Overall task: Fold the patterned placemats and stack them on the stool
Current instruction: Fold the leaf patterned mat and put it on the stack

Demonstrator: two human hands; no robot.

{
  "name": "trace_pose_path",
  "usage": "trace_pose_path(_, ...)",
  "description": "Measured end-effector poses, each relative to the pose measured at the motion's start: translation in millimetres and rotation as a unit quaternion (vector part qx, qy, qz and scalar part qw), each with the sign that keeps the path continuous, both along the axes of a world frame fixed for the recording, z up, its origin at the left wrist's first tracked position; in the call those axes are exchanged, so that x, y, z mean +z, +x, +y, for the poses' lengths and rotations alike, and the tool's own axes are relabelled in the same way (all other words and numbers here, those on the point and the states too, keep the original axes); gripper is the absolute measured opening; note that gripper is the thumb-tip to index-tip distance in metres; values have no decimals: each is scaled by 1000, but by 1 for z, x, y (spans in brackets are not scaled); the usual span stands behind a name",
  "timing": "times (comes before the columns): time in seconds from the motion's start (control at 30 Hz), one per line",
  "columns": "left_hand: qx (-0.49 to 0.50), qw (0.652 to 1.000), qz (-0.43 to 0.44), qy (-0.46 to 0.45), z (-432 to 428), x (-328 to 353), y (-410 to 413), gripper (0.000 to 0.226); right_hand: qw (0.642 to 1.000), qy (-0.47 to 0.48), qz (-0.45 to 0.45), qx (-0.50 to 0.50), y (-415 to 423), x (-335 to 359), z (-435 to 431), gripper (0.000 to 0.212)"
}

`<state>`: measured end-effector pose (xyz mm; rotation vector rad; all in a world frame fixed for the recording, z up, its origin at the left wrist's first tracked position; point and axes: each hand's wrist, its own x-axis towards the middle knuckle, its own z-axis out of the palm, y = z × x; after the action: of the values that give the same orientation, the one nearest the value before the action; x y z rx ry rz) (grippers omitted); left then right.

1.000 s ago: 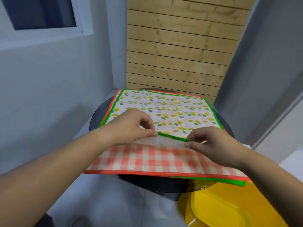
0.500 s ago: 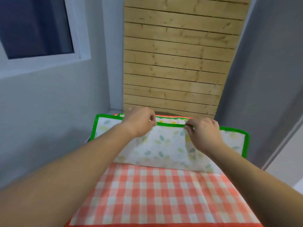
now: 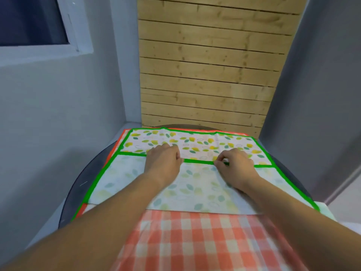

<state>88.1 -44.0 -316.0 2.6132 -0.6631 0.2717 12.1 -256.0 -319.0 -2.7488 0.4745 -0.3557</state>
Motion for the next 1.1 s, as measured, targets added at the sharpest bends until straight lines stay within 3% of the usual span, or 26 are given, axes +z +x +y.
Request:
trace_pose_path(0.23,4,999,-17,-33,-1,-19,3,12,999,-10,-34,0,-3,-8,0,16)
trace_pose_path(0.4,5,999,-12,-44,-1,-21,4,11,991,-59,-86,86,-35,1,41,40)
trace_pose_path(0.5,9,999,-13,-35,-1,-19,2,11,984,-82,-16,155,-65,-4,78,54)
trace_pose_path(0.63,3,1000,4,-15,0,-11,-4,11,984,-79,62,150,-81,-16,88,78)
trace_pose_path(0.73,-3,999,29,41,1,1,-12,15,982,-79,73,154,-83,-16,89,81)
trace_pose_path(0.8,-21,997,37,70,3,6,-27,44,981,-79,90,152,-85,-13,89,78)
trace_pose_path(0.87,-46,997,46,47,9,10,-52,60,981,-74,96,150,-85,-10,90,74)
trace_pose_path(0.93,-74,993,84,34,20,8,-79,61,982,-70,99,148,-85,-8,92,84)
trace_pose_path(1.0,-79,987,115,76,32,1,-101,57,983,-63,98,142,-85,-7,93,89)
trace_pose_path(1.1,-43,980,138,138,47,-8,-112,56,983,-64,102,138,-86,-6,93,69)
